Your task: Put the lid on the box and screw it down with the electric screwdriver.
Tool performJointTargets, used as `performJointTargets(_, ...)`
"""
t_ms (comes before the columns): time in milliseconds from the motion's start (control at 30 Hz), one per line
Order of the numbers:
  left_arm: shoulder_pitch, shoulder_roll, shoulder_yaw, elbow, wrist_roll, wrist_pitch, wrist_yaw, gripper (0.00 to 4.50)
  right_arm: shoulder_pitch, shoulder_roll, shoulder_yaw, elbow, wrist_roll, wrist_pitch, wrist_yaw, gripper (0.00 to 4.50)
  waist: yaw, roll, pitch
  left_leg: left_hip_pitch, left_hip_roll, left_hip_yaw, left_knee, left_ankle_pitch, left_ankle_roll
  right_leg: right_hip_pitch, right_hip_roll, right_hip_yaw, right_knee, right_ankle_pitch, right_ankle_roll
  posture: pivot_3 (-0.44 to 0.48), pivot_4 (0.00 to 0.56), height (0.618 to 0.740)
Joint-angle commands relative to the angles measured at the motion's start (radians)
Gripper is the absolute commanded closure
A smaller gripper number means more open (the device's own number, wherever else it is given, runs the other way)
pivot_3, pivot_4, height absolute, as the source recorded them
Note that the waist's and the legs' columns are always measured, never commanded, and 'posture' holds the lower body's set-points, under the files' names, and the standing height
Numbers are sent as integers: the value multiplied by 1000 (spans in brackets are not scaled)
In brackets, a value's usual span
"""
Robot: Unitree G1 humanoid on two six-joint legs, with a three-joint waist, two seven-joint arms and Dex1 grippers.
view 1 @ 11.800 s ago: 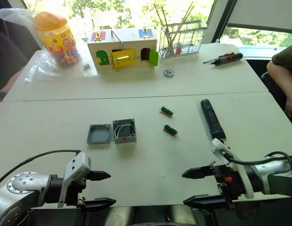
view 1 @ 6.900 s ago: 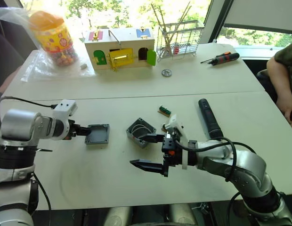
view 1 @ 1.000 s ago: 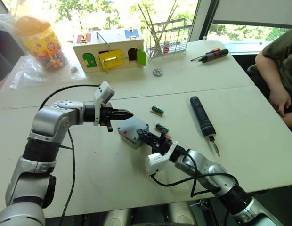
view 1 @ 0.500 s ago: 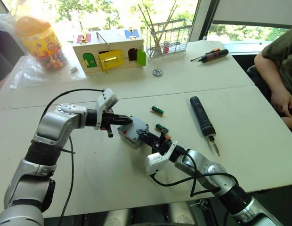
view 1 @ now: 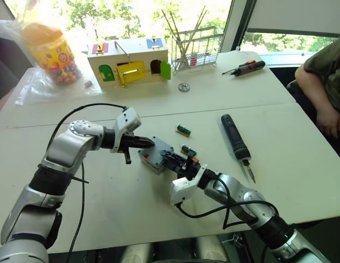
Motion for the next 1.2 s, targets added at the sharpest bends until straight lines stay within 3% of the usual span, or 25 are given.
performJointTargets(33, 39, 1, -53, 24, 45, 12, 2, 4500, 32, -24, 14, 6, -4, -13, 35, 778, 2, 0, -6, 0, 0, 0, 0, 0, 0, 0, 0, 0, 0, 0, 0, 0, 150, 740)
performJointTargets(100, 44, -2, -56, 29, 53, 7, 5, 4500, 39, -31, 7, -8, -3, -16, 39, 221, 9, 0, -11, 0, 0, 0, 0, -1, 1, 0, 0, 0, -1, 0, 0, 0, 150, 740)
performJointTargets(867, 70, -38, -65, 96, 115, -65, 30, 4500, 197, -128, -153, -219, 107, -108, 27, 221, 37, 0, -16, 3, 0, -1, 1, -1, 2, 8, 1, 1, -2, -1, 0, 0, 150, 740)
performJointTargets(1000, 58, -94, 88, 39, -30, -19, 45, 4500, 235, -60, -223, -246, 318, -49, 60, 221, 40, 0, -15, 4, 0, -1, 1, -2, 3, 9, 1, 2, -3, -1, 1, 0, 150, 740)
performJointTargets(1167, 22, -70, 357, -55, -252, 165, 109, 4500, 261, 116, -342, -382, 761, 337, 232, 221, 34, -3, -9, -1, 1, -3, 2, -1, 2, 6, 1, 3, -3, -1, 1, 0, 150, 740)
performJointTargets(1200, 20, -61, 380, -61, -266, 188, 125, 4500, 260, 134, -359, -411, 821, 407, 261, 830, 33, -3, -8, -1, 1, -3, 2, -1, 2, 5, 1, 3, -3, -1, 1, 0, 150, 740)
